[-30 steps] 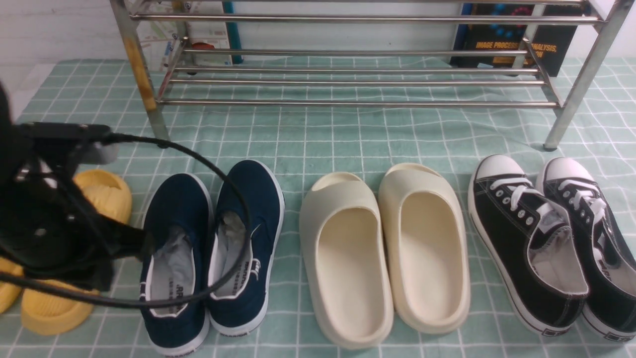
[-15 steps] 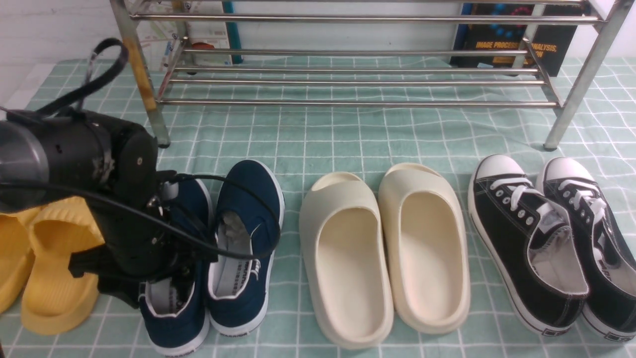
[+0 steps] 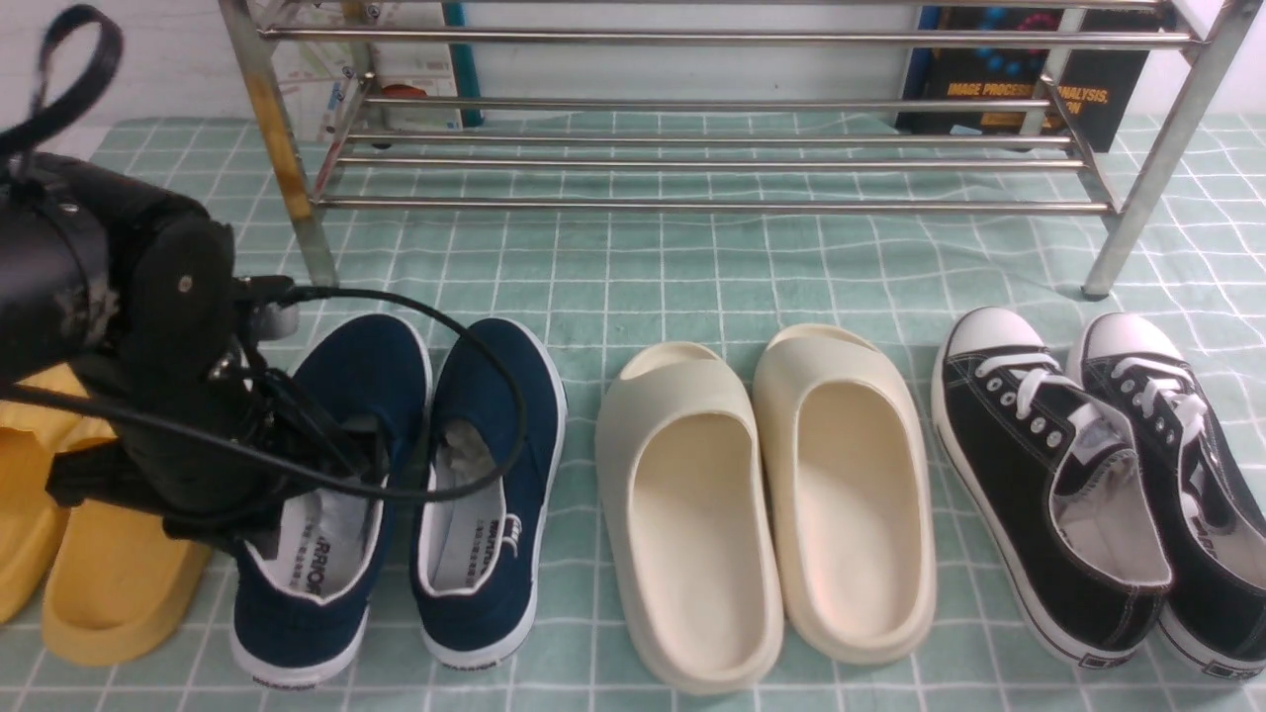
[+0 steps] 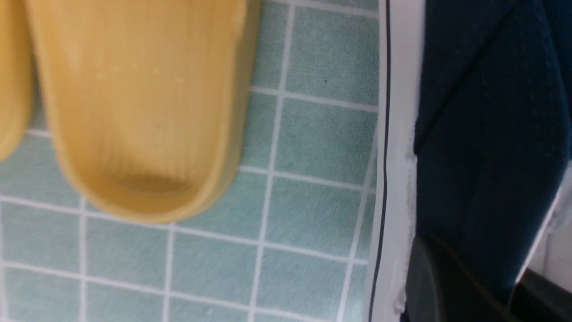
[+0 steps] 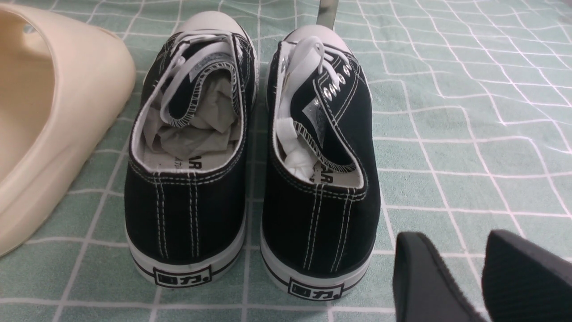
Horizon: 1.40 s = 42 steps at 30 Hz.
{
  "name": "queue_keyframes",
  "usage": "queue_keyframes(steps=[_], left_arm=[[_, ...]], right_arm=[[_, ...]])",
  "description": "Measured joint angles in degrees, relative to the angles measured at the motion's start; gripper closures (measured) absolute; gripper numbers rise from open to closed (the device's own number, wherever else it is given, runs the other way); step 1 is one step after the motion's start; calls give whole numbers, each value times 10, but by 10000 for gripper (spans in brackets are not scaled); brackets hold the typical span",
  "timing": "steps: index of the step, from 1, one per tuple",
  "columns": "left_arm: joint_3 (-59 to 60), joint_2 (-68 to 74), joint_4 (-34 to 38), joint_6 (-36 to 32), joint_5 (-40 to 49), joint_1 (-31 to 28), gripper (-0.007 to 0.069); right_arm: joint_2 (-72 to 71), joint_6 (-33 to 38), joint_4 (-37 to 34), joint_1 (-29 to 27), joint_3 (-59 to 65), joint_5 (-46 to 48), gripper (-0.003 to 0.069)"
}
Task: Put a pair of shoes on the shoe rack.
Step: Use the left arm to grab the shoe closest to it, then use the left arm to put a shoe into the shoe rack
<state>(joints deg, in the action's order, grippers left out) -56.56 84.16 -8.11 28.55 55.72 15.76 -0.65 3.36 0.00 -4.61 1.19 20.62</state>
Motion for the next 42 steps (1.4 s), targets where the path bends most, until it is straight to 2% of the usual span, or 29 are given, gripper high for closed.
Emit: queue_keyframes(steps=[7, 12, 17, 22, 35, 42], left_arm=[[-104, -1, 19, -33, 48, -3, 613], [-193, 25, 39, -58, 48, -36, 613], [-282, 95, 96, -126, 64, -87, 613], [-353, 176, 130, -156, 76, -98, 613], [-529, 332, 137, -145, 56, -98, 613], [-587, 379, 137, -139, 44, -98, 613]], right_arm=[[0, 0, 0, 0, 0, 0, 412], [0, 0, 0, 0, 0, 0, 412], [0, 0, 0, 0, 0, 0, 412], [0, 0, 0, 0, 0, 0, 412], [0, 0, 0, 0, 0, 0, 412], [0, 0, 0, 0, 0, 0, 412]])
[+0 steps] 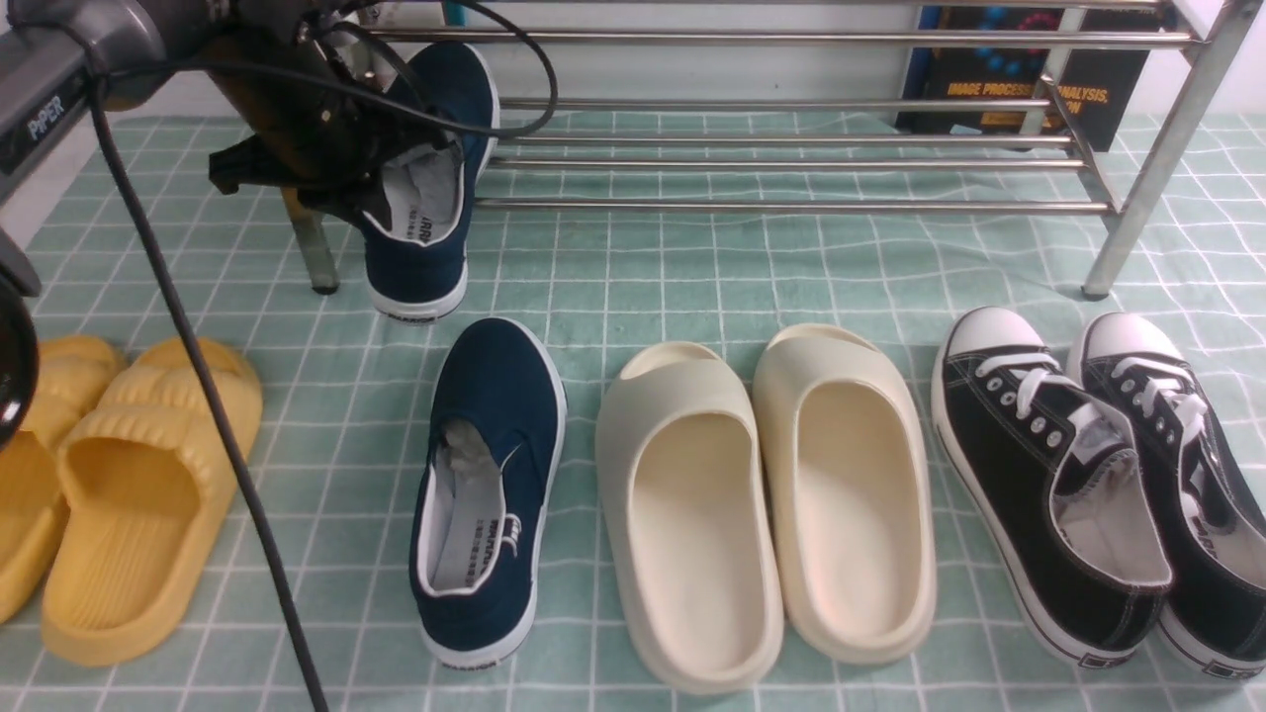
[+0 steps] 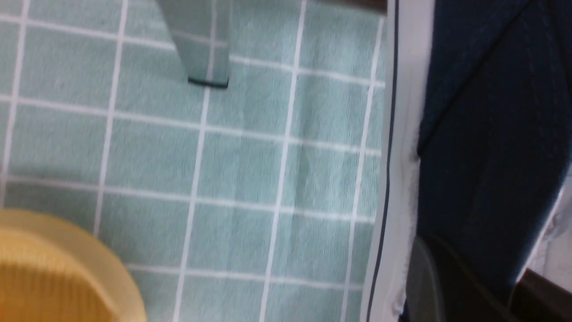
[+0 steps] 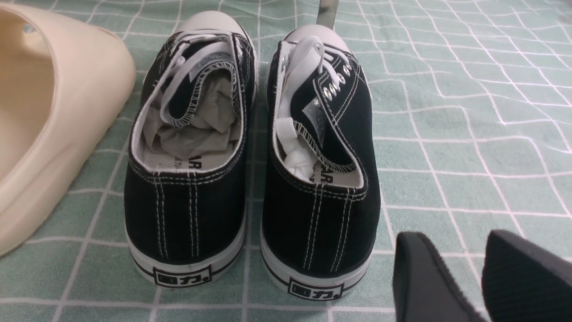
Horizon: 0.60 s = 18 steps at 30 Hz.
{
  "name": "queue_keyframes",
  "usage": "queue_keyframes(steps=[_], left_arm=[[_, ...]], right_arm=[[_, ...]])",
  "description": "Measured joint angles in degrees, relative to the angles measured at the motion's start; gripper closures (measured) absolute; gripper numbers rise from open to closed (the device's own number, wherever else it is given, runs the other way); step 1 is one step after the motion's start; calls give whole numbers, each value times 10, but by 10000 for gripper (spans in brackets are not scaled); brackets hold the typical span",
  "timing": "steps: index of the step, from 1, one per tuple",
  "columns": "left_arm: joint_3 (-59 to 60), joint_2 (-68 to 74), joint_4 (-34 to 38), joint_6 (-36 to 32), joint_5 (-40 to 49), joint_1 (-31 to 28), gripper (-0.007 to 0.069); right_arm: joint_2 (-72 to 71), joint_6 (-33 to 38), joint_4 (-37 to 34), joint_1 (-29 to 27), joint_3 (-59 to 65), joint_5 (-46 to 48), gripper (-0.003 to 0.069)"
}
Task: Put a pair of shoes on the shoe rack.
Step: Use the left arm to put a shoe into the shoe rack
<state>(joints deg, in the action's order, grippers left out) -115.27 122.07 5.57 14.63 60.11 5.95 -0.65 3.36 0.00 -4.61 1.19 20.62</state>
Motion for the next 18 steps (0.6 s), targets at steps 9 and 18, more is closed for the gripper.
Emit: queue_keyframes(steps=[9, 18], left_arm=[[-21, 26, -42, 37, -49, 0, 613], [-23, 26, -46, 43, -106, 0, 610]], right_arm=[[0, 0, 0, 0, 0, 0, 412], [0, 0, 0, 0, 0, 0, 412]])
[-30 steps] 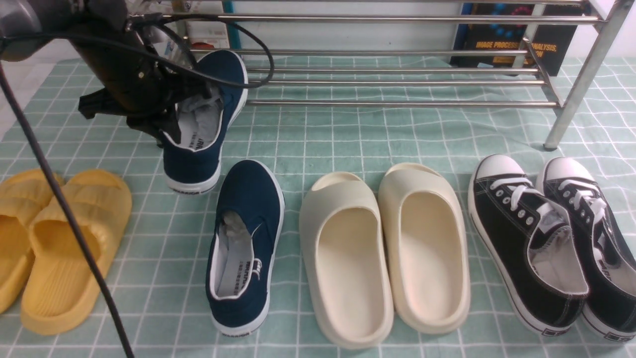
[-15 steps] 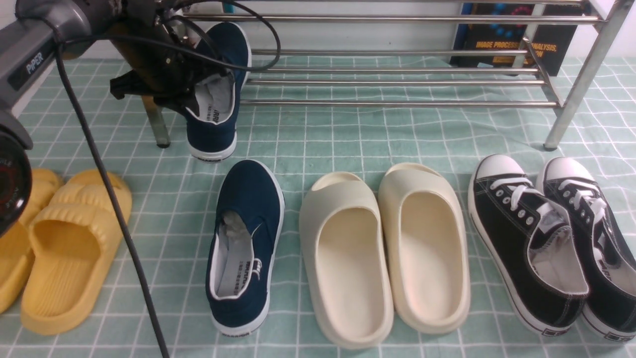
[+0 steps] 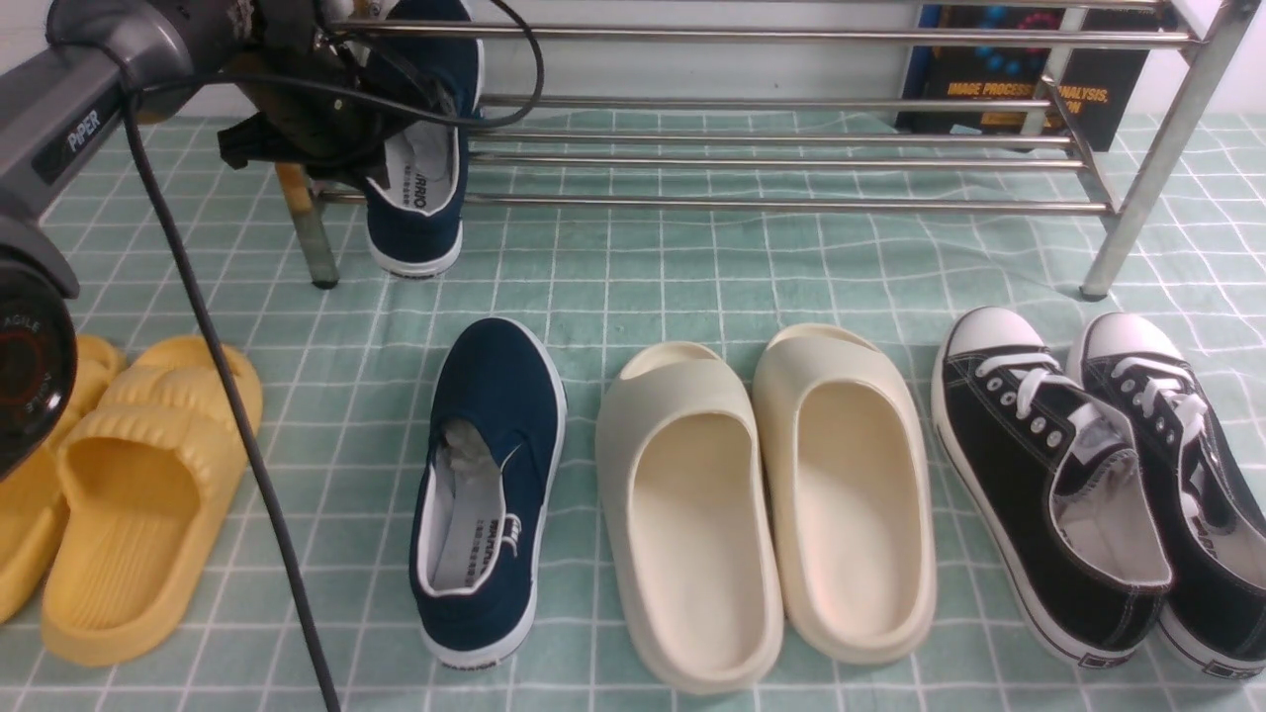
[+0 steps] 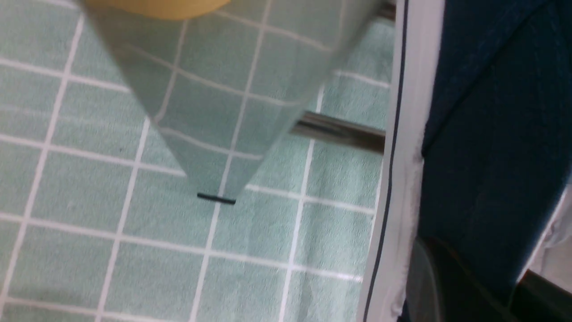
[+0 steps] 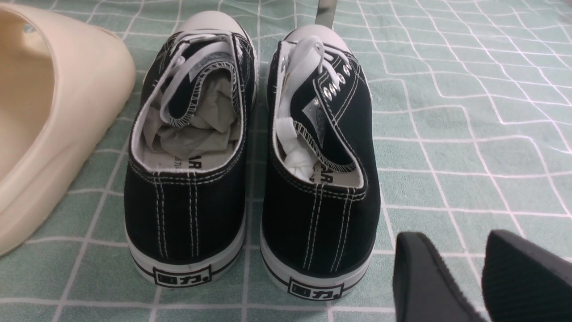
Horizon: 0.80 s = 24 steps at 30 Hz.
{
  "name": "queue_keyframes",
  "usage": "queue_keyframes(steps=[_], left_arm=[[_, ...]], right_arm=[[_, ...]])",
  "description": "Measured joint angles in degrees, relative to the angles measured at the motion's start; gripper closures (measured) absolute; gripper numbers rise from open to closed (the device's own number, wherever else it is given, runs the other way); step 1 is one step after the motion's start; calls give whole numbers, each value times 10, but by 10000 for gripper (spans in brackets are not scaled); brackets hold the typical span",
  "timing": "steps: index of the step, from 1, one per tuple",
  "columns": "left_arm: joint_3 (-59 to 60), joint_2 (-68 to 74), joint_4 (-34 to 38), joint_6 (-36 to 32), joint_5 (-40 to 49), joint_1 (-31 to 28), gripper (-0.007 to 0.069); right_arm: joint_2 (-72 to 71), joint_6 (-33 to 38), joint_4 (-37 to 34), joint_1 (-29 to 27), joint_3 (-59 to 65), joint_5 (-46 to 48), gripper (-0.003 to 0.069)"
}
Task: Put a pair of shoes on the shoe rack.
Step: Use the left arm to put a shoe into the shoe rack
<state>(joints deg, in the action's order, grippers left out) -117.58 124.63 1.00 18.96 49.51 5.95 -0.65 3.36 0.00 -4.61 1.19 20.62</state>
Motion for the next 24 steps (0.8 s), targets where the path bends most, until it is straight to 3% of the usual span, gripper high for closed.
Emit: queue_keyframes(steps=[9, 17, 24], left_arm=[[0, 0, -6, -6, -13, 0, 533], [-3, -2, -16, -6, -23, 0, 349], [-3, -31, -34, -8, 12, 0, 330]], right_arm=[[0, 0, 0, 0, 0, 0, 412], [0, 0, 0, 0, 0, 0, 412], [0, 0, 0, 0, 0, 0, 412]])
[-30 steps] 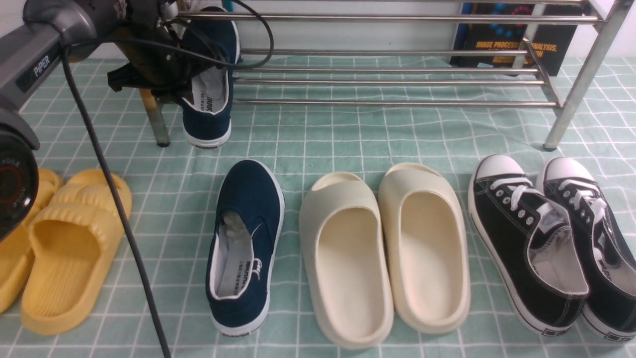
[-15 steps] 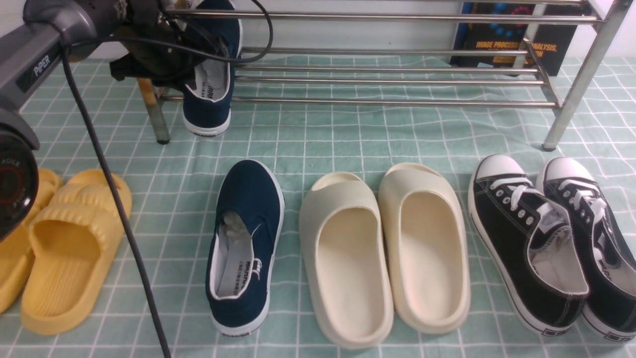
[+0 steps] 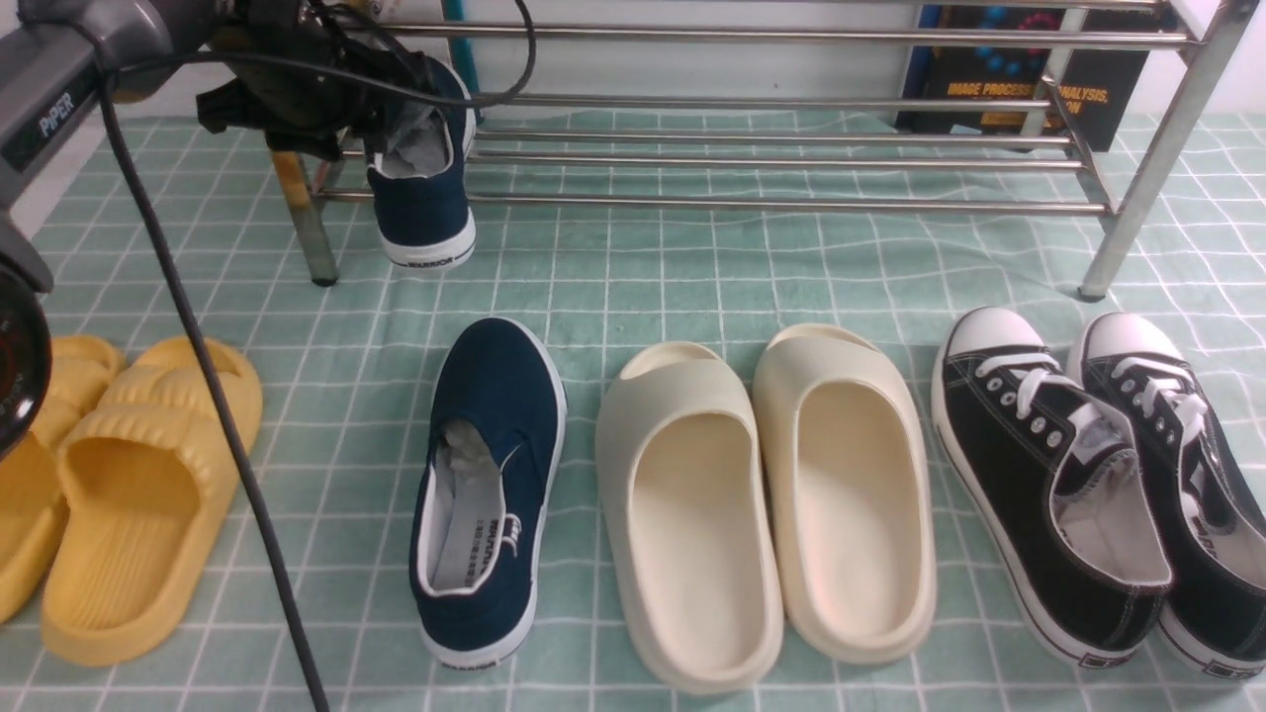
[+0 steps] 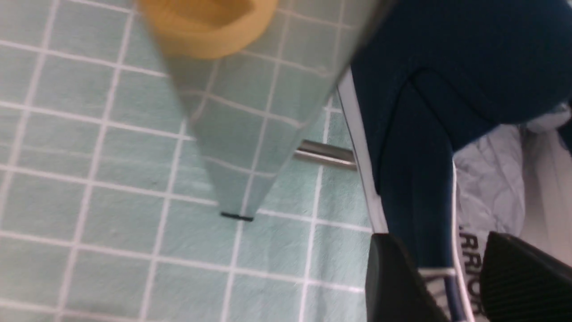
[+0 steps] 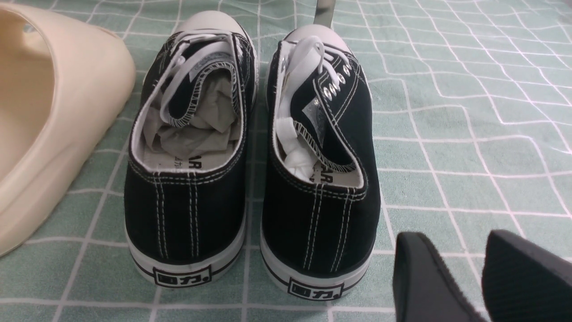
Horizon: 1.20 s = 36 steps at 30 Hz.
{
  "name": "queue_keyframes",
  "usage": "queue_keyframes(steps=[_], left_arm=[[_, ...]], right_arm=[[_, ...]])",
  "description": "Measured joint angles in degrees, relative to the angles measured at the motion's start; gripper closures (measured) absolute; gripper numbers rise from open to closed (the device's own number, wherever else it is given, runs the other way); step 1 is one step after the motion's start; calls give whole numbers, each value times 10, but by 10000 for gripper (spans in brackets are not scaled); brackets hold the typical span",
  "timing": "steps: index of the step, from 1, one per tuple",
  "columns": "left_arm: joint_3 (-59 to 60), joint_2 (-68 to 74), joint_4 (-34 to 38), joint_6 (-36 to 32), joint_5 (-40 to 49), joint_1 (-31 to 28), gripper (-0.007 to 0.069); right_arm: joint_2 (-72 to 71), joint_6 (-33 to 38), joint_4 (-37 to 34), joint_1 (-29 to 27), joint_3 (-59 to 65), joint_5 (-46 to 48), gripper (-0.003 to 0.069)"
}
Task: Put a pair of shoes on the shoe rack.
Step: Use the left arm to put a shoe into the shoe rack
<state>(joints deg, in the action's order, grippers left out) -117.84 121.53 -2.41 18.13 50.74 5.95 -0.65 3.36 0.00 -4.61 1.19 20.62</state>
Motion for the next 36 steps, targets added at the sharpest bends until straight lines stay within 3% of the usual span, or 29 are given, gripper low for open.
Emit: queue_keyframes(steps=[7, 14, 17, 22, 27, 36], left_arm=[[-2, -57, -30, -5, 79, 1, 433], [42, -92, 0, -77, 194, 28, 595], [103, -95, 0, -84, 165, 68, 638], [175, -89, -9, -69, 77, 99, 638], [187, -69, -86, 13, -32, 95, 638], [125, -30, -160, 86, -18, 81, 638]], right_arm=[[0, 0, 0, 0, 0, 0, 412], [0, 0, 0, 0, 0, 0, 412], [0, 0, 0, 0, 0, 0, 412], [0, 0, 0, 0, 0, 0, 412], [0, 0, 0, 0, 0, 0, 412], [0, 0, 0, 0, 0, 0, 412]])
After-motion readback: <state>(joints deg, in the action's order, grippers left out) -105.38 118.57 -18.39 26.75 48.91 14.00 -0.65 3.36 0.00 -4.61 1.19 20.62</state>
